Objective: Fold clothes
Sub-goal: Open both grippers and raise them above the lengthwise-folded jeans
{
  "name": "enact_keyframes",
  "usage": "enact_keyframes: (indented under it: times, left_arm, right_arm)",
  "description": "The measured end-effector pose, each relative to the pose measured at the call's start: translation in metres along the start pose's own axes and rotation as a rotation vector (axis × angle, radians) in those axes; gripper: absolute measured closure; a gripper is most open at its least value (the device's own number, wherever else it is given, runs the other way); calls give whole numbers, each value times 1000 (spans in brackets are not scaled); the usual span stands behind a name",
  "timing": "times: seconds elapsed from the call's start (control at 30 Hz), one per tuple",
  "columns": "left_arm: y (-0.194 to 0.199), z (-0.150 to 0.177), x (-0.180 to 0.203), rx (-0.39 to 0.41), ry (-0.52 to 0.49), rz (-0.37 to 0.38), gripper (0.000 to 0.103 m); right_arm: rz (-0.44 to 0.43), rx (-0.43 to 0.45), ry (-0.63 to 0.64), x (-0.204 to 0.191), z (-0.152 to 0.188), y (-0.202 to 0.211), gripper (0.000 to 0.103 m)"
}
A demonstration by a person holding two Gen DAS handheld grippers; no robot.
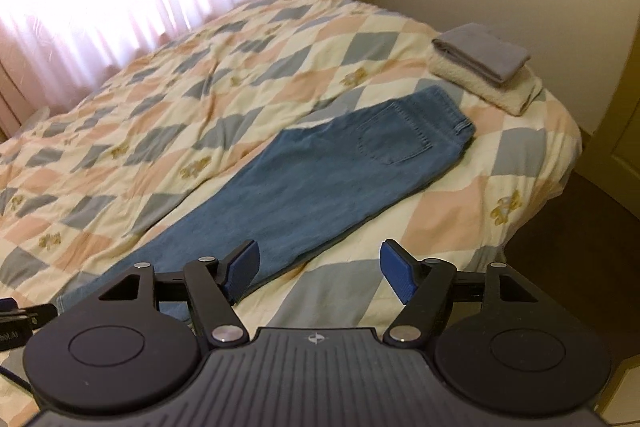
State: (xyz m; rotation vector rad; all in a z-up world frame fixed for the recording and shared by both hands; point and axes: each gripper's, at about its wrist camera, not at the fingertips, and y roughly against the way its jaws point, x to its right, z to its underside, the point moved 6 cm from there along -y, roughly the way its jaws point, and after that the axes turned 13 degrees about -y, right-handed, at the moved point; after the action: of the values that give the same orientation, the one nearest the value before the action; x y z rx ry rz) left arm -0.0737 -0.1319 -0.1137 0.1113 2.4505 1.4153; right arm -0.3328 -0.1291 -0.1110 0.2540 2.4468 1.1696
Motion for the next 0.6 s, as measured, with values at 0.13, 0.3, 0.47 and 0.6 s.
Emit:
enact_keyframes:
  times: [0.13,0.3,0.47,0.6]
  left_arm:
    - [0,-6,13,5,-19,9,41]
    - [-4,-12,16,2,-15,3,40]
    - [-14,-16,8,-5,17,-8,38]
    - [-25,-13,-2,-27,31,42,38]
  right_arm:
    - [12,15,-9,13,-5,3,29]
    - [7,-9,-12,18,-4,-6,29]
    - [-16,-26,23,8,-6,-21,29]
    - [-1,-24,38,-2,-10,-29,29]
